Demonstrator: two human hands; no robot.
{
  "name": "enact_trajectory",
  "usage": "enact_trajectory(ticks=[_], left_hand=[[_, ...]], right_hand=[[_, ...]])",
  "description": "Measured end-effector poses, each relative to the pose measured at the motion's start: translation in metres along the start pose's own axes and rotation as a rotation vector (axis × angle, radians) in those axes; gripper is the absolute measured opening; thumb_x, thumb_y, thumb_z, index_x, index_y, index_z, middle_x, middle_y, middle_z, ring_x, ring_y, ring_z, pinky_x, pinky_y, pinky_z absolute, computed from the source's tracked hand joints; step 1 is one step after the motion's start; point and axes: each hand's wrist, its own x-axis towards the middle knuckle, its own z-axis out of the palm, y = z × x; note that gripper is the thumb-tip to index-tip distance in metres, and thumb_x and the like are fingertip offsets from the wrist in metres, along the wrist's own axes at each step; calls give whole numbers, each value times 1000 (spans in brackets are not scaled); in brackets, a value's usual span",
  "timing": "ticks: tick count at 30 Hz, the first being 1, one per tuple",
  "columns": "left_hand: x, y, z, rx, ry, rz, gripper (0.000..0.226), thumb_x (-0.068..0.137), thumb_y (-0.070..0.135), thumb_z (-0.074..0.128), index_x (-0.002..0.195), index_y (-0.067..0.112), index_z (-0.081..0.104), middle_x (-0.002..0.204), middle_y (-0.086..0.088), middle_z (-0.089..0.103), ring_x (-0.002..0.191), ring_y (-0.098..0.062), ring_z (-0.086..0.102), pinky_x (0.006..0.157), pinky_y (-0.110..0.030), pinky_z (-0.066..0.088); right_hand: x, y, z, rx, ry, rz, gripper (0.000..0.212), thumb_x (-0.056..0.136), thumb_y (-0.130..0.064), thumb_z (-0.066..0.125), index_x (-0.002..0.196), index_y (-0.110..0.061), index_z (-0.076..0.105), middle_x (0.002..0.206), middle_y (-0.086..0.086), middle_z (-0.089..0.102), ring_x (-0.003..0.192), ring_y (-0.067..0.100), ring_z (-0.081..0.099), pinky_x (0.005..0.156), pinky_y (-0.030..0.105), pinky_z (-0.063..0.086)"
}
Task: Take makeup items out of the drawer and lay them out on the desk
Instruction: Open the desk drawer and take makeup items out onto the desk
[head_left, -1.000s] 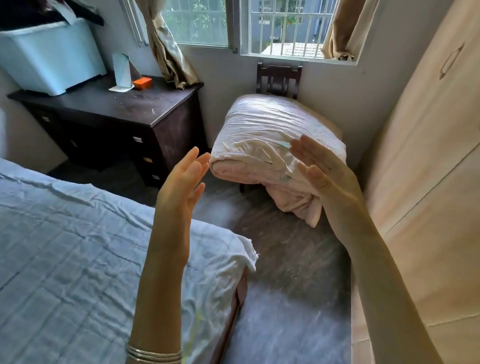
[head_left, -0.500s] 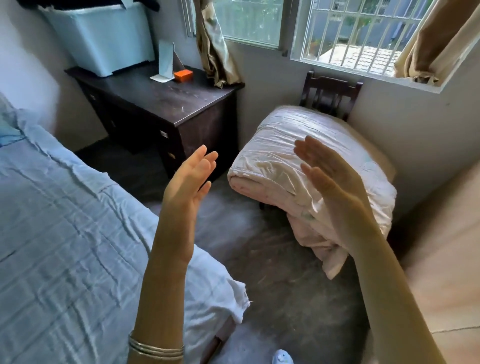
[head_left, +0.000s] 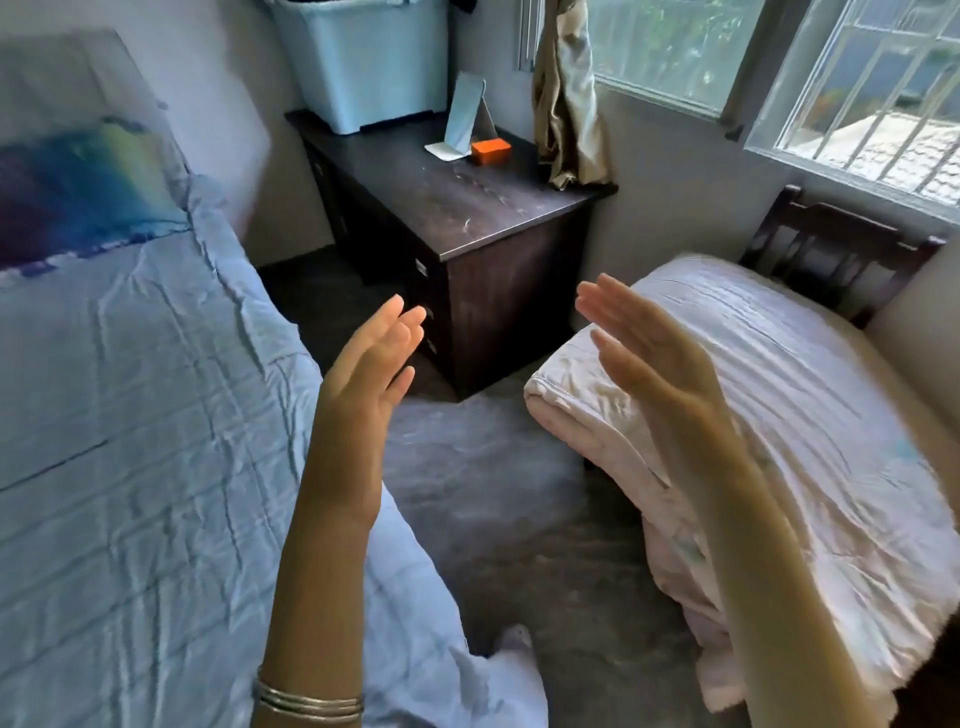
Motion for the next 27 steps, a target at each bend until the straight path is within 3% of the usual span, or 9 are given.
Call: enact_trajectory(ticks=[6, 10, 14, 18, 27], left_hand=[[93, 1, 8, -12, 56, 23, 44, 79, 44, 50, 121, 35, 53, 121, 15, 64, 120, 1, 54, 108, -31, 38], [152, 10, 5, 1, 74, 57, 56, 63, 56, 55, 116, 38, 55, 122, 17, 63, 121, 2, 53, 105, -28, 39], [192, 9, -6, 7, 131, 56, 57, 62, 57, 55, 117, 39, 54, 121, 17, 64, 120, 3, 53, 102, -26, 41], [227, -1, -23, 2, 247, 41, 59, 59, 56, 56, 116, 38, 56, 119, 17, 64, 119, 2, 54, 102, -26, 41], [355, 1, -32, 1, 371, 93, 64, 56, 55, 56, 117, 35, 56, 128, 12, 60, 122, 0, 52, 103, -25, 39]], right_hand=[[102, 19, -7, -8, -73, -6, 53, 77, -39, 63, 128, -32, 50, 135, -9, 56, 129, 5, 48, 111, 36, 36], [172, 30, -1, 21, -107, -53, 60, 76, -37, 63, 132, -24, 48, 136, -6, 56, 129, 7, 48, 110, 33, 37], [224, 50, 12, 59, -178, -43, 65, 76, -38, 66, 135, -20, 46, 136, -4, 55, 129, 9, 49, 110, 34, 37], [275, 78, 28, 107, -258, -38, 76, 71, -54, 70, 135, -22, 46, 137, -2, 55, 130, 10, 48, 109, 32, 37], [428, 123, 43, 176, -381, -78, 75, 70, -56, 70, 133, -23, 48, 136, -5, 56, 128, 9, 50, 109, 24, 37]])
